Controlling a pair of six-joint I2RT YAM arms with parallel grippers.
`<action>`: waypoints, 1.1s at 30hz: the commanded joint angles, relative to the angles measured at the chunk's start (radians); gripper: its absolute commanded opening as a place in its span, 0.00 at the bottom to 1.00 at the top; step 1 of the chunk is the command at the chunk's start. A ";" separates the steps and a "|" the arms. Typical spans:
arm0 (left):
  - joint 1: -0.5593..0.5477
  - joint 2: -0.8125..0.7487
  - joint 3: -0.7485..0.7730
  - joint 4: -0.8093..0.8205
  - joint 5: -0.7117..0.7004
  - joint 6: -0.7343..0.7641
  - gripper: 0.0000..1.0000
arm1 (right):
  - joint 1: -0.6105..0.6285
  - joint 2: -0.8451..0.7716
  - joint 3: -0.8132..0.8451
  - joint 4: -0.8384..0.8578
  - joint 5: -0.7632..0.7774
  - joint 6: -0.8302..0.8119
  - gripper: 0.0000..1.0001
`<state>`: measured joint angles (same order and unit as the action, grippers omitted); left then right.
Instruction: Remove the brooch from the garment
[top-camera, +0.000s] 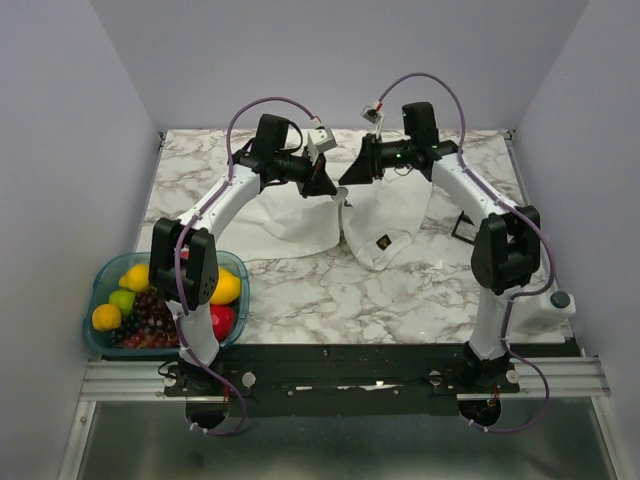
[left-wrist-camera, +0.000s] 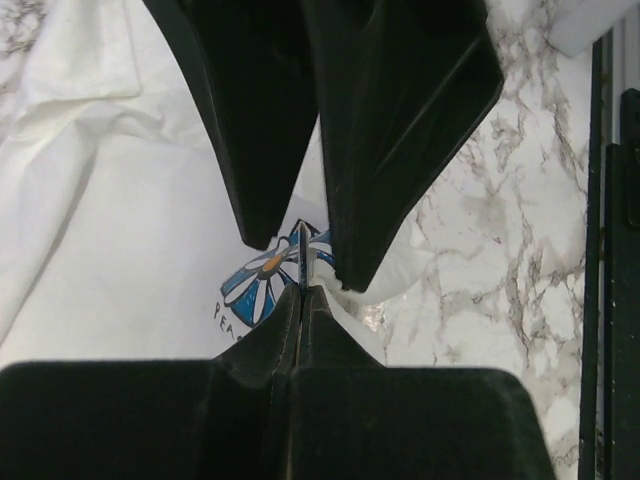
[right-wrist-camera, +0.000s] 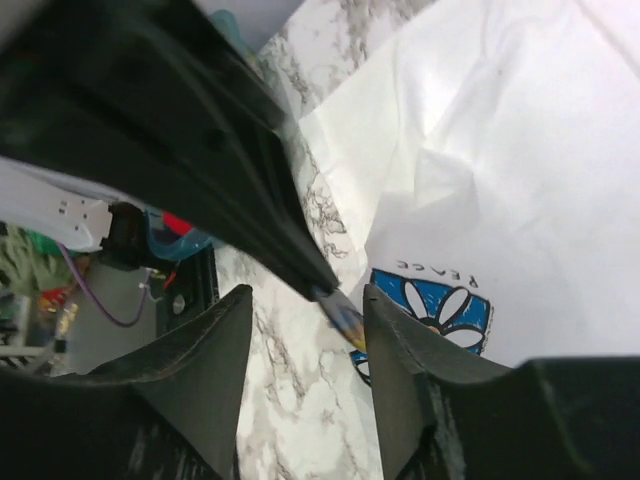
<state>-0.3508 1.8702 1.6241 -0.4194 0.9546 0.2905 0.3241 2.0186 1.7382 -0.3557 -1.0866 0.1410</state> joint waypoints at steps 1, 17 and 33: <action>0.019 -0.063 -0.013 -0.073 0.064 0.053 0.00 | -0.071 -0.126 -0.006 -0.032 -0.111 -0.205 0.58; 0.075 -0.031 -0.038 0.178 0.325 -0.201 0.00 | -0.016 -0.028 0.087 -0.226 -0.069 -0.531 0.46; 0.081 -0.028 -0.090 0.364 0.340 -0.378 0.00 | 0.006 -0.008 0.093 -0.192 -0.078 -0.480 0.30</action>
<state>-0.2745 1.8587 1.5421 -0.1284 1.2392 -0.0319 0.3244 1.9980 1.8259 -0.5579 -1.1603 -0.3374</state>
